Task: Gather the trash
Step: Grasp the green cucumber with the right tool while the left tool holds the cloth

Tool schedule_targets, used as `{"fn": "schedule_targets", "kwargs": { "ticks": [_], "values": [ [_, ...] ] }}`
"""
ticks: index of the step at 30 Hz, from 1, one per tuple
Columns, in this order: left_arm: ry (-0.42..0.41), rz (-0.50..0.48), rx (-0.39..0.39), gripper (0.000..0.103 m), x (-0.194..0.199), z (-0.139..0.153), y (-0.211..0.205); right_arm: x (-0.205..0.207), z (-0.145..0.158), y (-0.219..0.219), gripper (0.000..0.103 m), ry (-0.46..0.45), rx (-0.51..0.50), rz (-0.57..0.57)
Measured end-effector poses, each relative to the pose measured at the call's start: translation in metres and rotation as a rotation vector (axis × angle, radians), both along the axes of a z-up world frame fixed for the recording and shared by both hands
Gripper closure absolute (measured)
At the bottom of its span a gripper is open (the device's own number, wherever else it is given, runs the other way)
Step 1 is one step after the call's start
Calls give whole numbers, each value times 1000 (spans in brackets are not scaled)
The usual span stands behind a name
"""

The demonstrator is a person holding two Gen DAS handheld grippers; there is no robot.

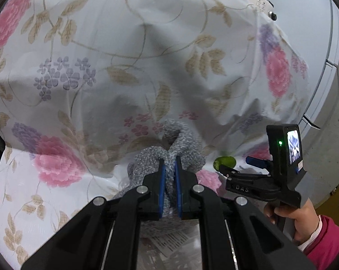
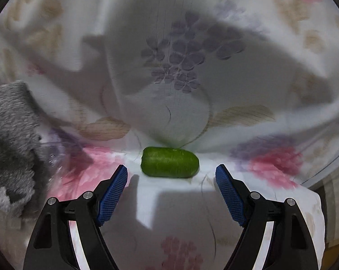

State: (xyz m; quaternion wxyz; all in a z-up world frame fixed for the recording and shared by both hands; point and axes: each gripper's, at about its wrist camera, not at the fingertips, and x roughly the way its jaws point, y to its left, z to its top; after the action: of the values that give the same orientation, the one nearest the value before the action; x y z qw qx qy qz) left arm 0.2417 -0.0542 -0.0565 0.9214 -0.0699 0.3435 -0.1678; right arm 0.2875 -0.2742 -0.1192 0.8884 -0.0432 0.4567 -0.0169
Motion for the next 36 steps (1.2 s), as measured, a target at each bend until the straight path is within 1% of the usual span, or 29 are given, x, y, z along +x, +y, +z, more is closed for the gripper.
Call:
{"fn": "schedule_targets", "kwargs": {
  "ticks": [3,7,10,11,15,21,26,29,30,33,36],
  "values": [
    [13,10,14,97,6,-7,-2,11,-6,0,24,21,-26,-18],
    [34,21,28,97,12,-16,-5,19,-13,-2,25,51,-30,-37],
    [40,30,21,97,13,-17,-3,21,-15,-4,37,69,-2,-21],
    [40,31,19,97,12,-15,-3,20,-14,-3,43,65,8,-6],
    [11,30,18,97,1,-1,-1,9,-5,3,44,22,-30,7],
    [-47,14,6,97,-28,31,-2,-37,37,7,44,-78,-21,31],
    [-82,-16,2,97,-68,51,-12,-96,78,6,44,-154,6,30],
    [-87,-48,-11,97,-102,62,-21,-129,95,8,44,-172,20,16],
    [-90,-57,-14,97,-111,65,-24,-133,99,5,44,-175,24,13],
    [-99,-94,-21,97,-143,71,-33,-173,113,-2,44,-194,38,2],
    [-103,-130,-33,97,-171,76,-40,-202,123,-9,44,-204,49,-10]
  ]
}}
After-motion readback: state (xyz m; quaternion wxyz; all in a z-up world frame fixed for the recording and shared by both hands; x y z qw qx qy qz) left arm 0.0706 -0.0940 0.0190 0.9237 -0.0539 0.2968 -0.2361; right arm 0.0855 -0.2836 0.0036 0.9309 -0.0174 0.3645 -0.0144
